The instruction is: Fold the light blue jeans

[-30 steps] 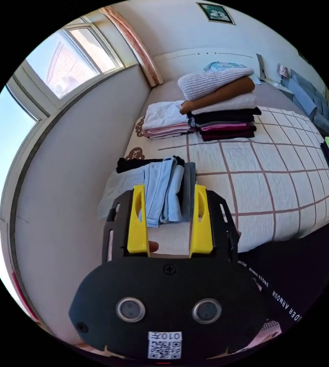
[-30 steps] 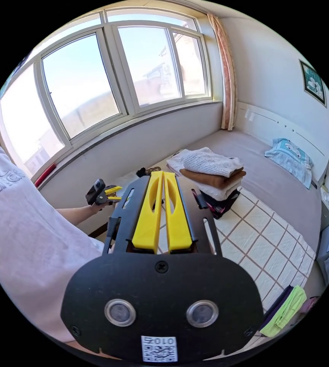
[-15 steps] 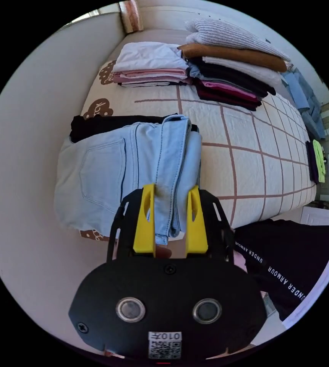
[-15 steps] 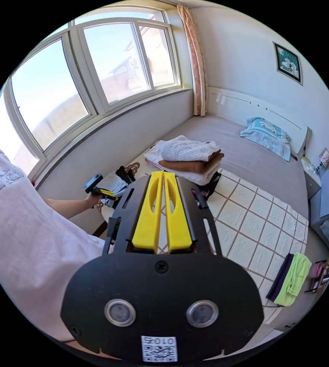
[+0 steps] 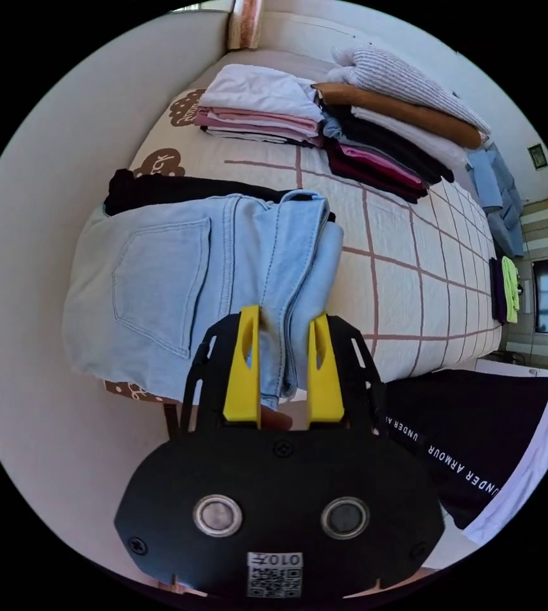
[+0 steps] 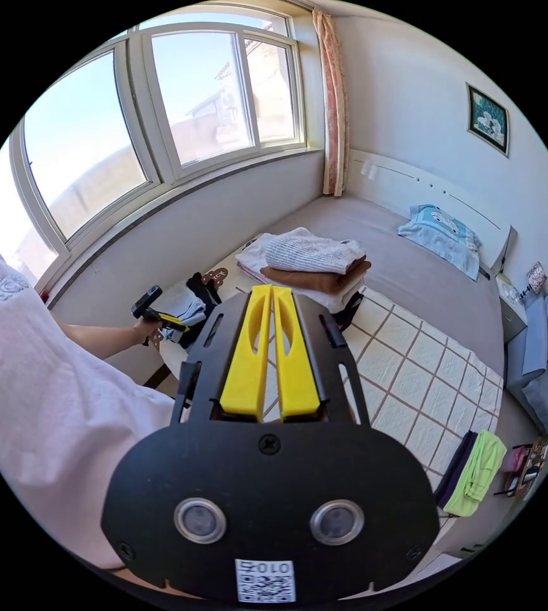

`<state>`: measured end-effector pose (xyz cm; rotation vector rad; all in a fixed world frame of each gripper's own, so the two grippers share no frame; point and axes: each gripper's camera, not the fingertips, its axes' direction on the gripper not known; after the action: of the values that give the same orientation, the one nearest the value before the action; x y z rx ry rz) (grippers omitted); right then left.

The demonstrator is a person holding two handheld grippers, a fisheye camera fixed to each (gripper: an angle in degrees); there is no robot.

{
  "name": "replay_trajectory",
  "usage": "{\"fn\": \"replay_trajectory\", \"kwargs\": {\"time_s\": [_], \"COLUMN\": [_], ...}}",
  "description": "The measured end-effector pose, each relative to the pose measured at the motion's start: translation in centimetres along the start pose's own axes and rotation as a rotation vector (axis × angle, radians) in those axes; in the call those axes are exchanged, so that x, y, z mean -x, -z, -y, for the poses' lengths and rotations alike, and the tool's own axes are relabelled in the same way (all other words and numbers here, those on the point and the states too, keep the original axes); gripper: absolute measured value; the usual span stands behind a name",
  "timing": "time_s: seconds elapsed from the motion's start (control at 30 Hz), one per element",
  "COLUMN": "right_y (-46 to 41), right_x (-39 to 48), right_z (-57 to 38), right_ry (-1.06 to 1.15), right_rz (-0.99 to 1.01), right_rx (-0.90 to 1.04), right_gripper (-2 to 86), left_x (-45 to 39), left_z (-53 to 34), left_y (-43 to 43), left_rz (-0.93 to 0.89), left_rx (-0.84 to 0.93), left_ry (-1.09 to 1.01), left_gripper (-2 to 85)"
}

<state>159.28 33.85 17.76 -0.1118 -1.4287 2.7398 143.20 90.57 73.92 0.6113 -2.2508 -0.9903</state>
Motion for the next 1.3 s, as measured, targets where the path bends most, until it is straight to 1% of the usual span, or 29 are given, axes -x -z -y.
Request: {"fn": "replay_trajectory", "kwargs": {"time_s": [0.03,0.1,0.2,0.3,0.57,0.67,0.73,0.87,0.93,0.97,1.0,1.03,1.1,1.13,1.2,1.23,1.3], "right_y": [-0.2,-0.7,-1.3,-1.7,-1.7,-1.4,-1.1,-0.4,0.3,0.5,1.0,1.4,2.0,2.3,2.9,3.4,4.4], "right_x": [-0.1,-0.2,-0.2,0.1,0.1,0.0,-0.1,-0.5,-1.0,-1.2,-1.6,-2.1,-3.1,-3.8,-5.0,-5.8,-6.9], "right_z": [0.0,0.1,0.5,1.0,1.0,0.6,0.3,-0.3,-0.8,-1.0,-1.4,-1.9,-2.7,-3.3,-4.2,-4.7,-5.3], "right_ry": [-0.004,-0.008,0.01,0.036,0.042,0.043,0.048,0.043,0.039,0.037,0.03,0.024,0.013,0.0,-0.019,-0.022,-0.004], "right_rz": [0.015,0.038,0.051,0.05,0.047,0.034,0.027,0.036,0.035,0.035,0.038,0.041,0.05,0.056,0.08,0.118,0.197], "right_rx": [-0.002,0.002,0.009,0.021,0.043,0.048,0.048,0.031,0.025,0.022,0.014,0.007,0.009,0.017,0.007,-0.014,-0.055], "right_gripper": [2.3,2.3,2.3,2.2,2.1,2.1,2.2,2.3,2.4,2.4,2.4,2.5,2.6,2.8,3.2,3.5,4.8], "left_x": [0.7,3.7,6.9,8.3,7.2,7.3,7.5,6.9,6.0,5.7,5.4,5.4,5.0,4.7,2.2,1.2,-4.1], "left_z": [0.1,0.3,0.6,1.0,2.9,3.4,3.5,2.9,1.8,0.8,-0.6,-1.3,-3.9,-4.3,-5.5,-5.6,-5.4], "left_y": [0.4,1.7,2.8,3.5,4.5,4.4,4.0,1.5,0.6,0.5,0.5,0.6,1.6,2.2,6.1,7.4,12.1], "left_rz": [-0.026,-0.163,-0.307,-0.369,-0.29,-0.297,-0.302,-0.34,-0.335,-0.347,-0.383,-0.414,-0.567,-0.602,-0.666,-0.667,-0.64], "left_rx": [-0.002,-0.002,0.004,-0.001,0.029,0.058,0.056,0.045,-0.003,-0.062,-0.139,-0.182,-0.363,-0.412,-0.591,-0.617,-0.648], "left_ry": [0.004,0.031,0.046,0.038,-0.055,-0.058,-0.035,0.113,0.204,0.293,0.383,0.421,0.483,0.47,0.343,0.3,0.127], "left_gripper": [6.4,5.6,5.3,5.5,4.0,3.4,3.1,3.1,3.2,3.4,3.6,3.7,4.4,4.6,5.1,5.3,5.9]}}
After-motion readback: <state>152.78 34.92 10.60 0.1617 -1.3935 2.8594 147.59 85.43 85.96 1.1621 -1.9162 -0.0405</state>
